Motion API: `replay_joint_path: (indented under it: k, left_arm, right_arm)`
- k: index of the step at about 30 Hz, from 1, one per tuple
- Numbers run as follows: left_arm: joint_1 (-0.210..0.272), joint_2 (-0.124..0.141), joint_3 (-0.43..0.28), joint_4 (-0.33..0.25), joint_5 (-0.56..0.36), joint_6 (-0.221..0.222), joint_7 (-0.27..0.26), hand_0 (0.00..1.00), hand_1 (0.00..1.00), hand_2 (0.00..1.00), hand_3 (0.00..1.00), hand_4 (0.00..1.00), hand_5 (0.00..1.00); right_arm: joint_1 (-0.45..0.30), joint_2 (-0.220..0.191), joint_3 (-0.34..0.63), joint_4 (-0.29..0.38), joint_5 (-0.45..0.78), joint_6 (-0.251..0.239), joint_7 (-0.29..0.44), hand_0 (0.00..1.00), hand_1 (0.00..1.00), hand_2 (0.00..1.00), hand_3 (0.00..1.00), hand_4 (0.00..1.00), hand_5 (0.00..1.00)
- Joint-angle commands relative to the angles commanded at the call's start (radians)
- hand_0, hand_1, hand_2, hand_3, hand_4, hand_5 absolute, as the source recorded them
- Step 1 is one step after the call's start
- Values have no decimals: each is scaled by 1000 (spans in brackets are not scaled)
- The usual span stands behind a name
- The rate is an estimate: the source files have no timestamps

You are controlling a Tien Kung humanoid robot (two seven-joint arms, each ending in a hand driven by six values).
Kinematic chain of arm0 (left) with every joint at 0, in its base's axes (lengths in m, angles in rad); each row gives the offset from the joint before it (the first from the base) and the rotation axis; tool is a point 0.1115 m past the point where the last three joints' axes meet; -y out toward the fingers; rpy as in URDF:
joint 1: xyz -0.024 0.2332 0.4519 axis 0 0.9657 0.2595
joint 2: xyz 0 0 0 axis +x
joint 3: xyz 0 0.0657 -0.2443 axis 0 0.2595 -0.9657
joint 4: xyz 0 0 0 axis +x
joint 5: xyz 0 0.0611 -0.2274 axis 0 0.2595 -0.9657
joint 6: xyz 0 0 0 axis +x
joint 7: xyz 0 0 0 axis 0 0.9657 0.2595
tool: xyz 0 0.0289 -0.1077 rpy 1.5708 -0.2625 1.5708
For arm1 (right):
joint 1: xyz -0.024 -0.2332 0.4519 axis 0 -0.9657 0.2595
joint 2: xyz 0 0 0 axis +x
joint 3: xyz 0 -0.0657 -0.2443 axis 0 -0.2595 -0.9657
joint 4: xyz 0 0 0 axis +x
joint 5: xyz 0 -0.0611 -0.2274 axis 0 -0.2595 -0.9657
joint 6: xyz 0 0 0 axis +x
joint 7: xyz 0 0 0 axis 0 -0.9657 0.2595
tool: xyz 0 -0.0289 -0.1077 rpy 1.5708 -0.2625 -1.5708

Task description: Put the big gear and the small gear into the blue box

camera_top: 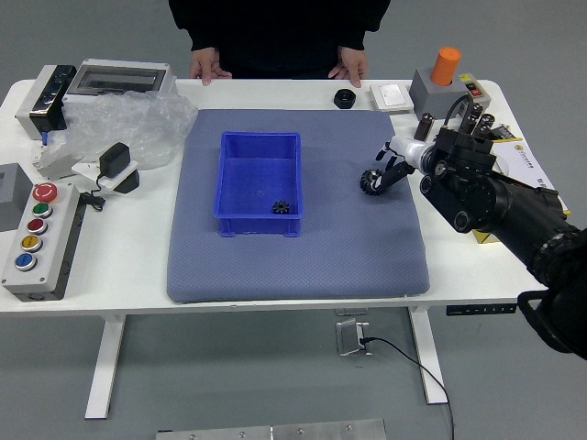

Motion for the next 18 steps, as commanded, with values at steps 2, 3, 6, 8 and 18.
replay_joint_path:
  k: [2,3,6,8,18]
  left_arm:
    - [0,0,0,0,0,0,0,878,831,833,876,806,336]
    - [0,0,0,0,0,0,0,878,831,833,876,806,336]
    - [0,0,-1,0,0,0,0,878,831,833,876,806,336]
    - [0,-1,-1,0,0,0,-1,878,831,833,876,806,336]
    - [1,-3,0,0,1,0,-1,878,831,833,876,806,336]
  right_arm:
    - [0,4,2,-2,-2,-2,-3,686,623,722,805,845,301]
    - [0,5,3,-3,-3,-4,-5,681,611,721,804,842,297]
    - [-2,11,9,-3,-9,-10,-11,681,611,721,804,842,297]
    - [-5,14,13,-3,-14,-13,-14,681,611,721,804,842,297]
    - [-29,30,25,0,-34,-41,-27,678,608,715,797,840,295]
